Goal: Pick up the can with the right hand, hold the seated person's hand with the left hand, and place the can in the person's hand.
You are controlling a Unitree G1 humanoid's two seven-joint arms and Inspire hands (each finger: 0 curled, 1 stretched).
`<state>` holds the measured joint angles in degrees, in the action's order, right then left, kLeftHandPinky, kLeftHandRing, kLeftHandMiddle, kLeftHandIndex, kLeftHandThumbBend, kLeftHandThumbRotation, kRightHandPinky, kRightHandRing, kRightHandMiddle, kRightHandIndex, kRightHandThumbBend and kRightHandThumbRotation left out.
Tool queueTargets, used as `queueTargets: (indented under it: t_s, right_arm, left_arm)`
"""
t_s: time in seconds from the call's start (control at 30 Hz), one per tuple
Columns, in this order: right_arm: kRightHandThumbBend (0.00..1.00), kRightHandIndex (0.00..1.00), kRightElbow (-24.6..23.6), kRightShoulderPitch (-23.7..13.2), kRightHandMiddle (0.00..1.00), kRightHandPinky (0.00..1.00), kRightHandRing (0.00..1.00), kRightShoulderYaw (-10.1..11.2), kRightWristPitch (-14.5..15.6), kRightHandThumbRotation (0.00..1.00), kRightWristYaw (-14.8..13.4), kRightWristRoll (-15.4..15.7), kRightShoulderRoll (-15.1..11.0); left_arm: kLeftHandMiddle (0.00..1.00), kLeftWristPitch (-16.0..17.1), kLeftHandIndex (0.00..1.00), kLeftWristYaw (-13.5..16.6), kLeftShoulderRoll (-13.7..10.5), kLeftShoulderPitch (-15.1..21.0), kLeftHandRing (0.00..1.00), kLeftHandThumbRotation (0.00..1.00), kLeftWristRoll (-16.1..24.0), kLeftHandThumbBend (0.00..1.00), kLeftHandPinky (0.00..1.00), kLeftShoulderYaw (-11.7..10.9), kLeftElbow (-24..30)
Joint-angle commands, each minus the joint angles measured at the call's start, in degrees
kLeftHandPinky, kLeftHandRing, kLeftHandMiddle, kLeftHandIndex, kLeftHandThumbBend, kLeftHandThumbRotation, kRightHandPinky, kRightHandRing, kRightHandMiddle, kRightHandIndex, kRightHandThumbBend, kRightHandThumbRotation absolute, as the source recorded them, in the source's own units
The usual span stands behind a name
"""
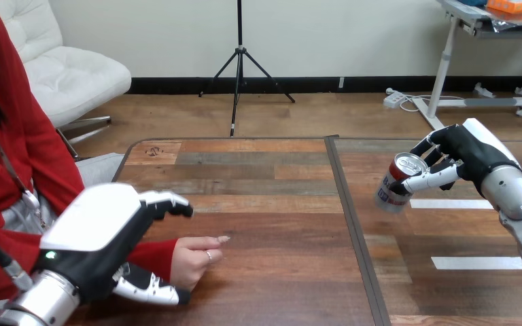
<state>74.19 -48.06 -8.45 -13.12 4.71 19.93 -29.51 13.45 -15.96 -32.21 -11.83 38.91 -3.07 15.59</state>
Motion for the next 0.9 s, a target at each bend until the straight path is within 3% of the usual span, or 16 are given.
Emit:
queueTargets:
  t_s: [0.0, 0.17, 0.43, 0.87]
  right_arm:
    - [0.78, 0.49, -2.83, -3.91, 0.46, 0.36, 0.4, 1.39, -1.7, 0.0, -0.33, -1.22, -1.83]
    - [0.78, 0.49, -2.88, -3.9, 0.46, 0.36, 0.4, 1.65, -1.36, 0.0, -0.15, -1.47, -1.74]
    - [0.78, 0.48, -2.91, -3.81, 0.45, 0.36, 0.39, 1.9, -1.64, 0.0, -0.25, -1.59, -1.65]
    - [0.79, 0.48, -2.86, -3.74, 0.44, 0.35, 0.39, 1.75, -2.34, 0.0, -0.45, -1.34, -1.88]
  left_arm:
    - [0.79, -0.59, 0.75, -0.03, -1.6, 4.55, 0.76, 0.25, 0.78, 1.0, 0.65, 1.24, -1.51]
    - [0.8, -2.64, 0.76, -2.04, -1.98, 5.26, 0.77, 0.25, 1.08, 1.0, 0.67, 2.2, -2.14]
    - [0.81, -3.92, 0.77, -2.63, -2.43, 6.35, 0.78, 0.24, 1.99, 1.0, 0.69, 3.35, -3.91]
    - [0.79, -3.59, 0.76, 0.22, -2.79, 8.07, 0.77, 0.14, 4.6, 1.0, 0.68, 4.63, -7.69]
